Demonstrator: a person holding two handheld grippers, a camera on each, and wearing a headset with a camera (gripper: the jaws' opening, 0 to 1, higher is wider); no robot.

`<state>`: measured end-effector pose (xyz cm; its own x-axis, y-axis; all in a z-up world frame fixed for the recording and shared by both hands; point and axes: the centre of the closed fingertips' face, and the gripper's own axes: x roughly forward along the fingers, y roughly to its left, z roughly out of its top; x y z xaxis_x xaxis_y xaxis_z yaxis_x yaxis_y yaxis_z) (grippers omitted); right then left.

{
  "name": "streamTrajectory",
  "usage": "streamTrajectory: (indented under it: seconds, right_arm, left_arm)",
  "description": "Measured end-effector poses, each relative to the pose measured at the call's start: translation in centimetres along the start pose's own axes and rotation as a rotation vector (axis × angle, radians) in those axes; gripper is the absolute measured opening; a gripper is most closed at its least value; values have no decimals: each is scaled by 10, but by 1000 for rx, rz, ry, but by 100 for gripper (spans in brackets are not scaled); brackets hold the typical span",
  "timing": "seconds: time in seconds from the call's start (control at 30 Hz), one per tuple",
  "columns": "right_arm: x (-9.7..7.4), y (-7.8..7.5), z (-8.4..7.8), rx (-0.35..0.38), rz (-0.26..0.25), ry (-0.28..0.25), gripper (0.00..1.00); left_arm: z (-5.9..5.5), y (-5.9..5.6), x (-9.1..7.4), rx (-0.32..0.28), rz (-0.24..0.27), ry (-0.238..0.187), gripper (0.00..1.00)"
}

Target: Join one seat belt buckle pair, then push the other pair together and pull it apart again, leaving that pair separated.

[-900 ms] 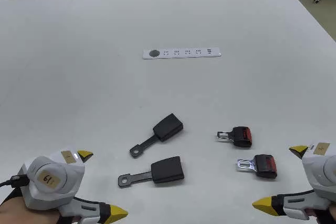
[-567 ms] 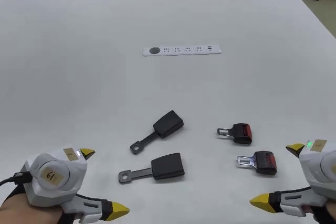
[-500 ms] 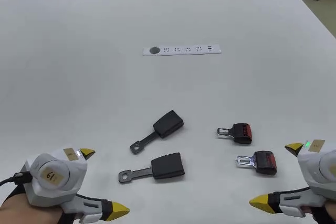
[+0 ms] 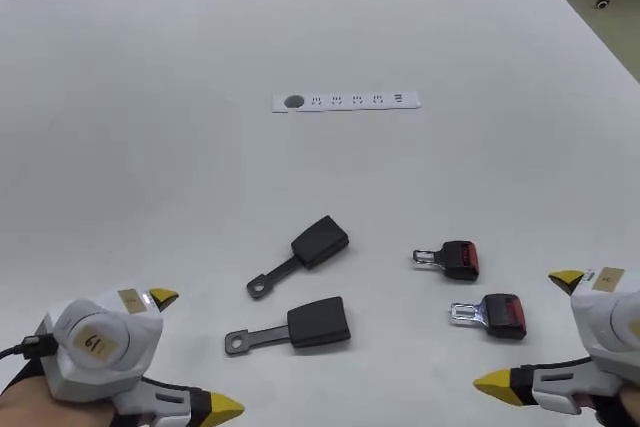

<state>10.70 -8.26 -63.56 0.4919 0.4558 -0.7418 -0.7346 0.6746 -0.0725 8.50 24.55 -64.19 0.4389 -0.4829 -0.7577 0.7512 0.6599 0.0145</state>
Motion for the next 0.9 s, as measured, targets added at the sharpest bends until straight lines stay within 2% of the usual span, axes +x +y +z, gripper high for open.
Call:
streamTrajectory:
  seconds: [0.57,0.9]
  right_arm:
    - [0,-6,0,1,-7,-1,100]
    - [-1,-8,10,-23,-17,-22,100]
  left_arm:
    - [3,1,3,13,-8,3,99]
    - [2,2,4,14,-5,8,99]
